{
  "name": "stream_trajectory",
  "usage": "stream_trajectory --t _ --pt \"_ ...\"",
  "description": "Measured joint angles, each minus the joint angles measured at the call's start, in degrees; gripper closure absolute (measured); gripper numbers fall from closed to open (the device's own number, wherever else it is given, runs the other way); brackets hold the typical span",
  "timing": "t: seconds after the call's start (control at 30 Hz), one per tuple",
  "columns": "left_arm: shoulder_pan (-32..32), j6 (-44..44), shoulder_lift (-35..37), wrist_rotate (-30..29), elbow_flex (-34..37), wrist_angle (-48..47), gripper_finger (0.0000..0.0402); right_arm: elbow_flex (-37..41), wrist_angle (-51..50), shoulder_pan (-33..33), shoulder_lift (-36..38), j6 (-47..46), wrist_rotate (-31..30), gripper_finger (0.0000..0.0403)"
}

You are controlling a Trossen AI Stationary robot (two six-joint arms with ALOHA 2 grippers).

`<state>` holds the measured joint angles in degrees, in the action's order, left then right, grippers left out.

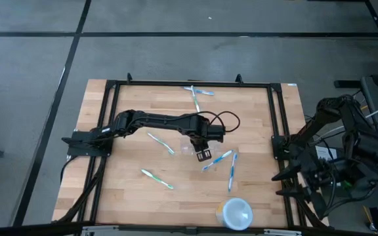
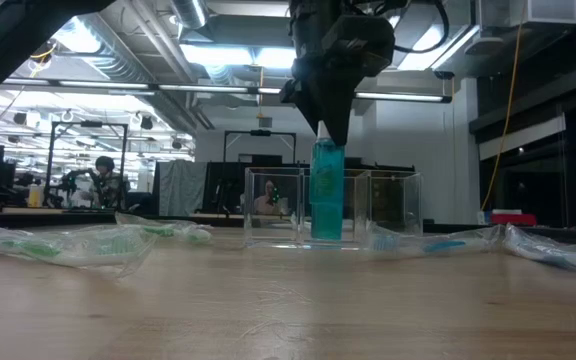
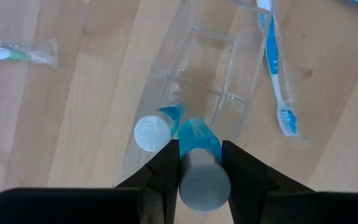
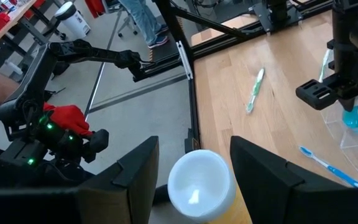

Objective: Pick & Place toothbrushing station
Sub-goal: Put the blue mouthwash into the transparent organizer

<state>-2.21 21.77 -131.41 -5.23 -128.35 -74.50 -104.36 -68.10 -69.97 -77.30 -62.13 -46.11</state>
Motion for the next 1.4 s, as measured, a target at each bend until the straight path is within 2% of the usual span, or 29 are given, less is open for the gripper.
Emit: stream_trajectory --t 1.4 --pt "0.17 5.03 0.04 -0.24 1.44 1.44 0.0308 0.00 3.53 0.00 -0.96 1.92 -1.06 0.0201"
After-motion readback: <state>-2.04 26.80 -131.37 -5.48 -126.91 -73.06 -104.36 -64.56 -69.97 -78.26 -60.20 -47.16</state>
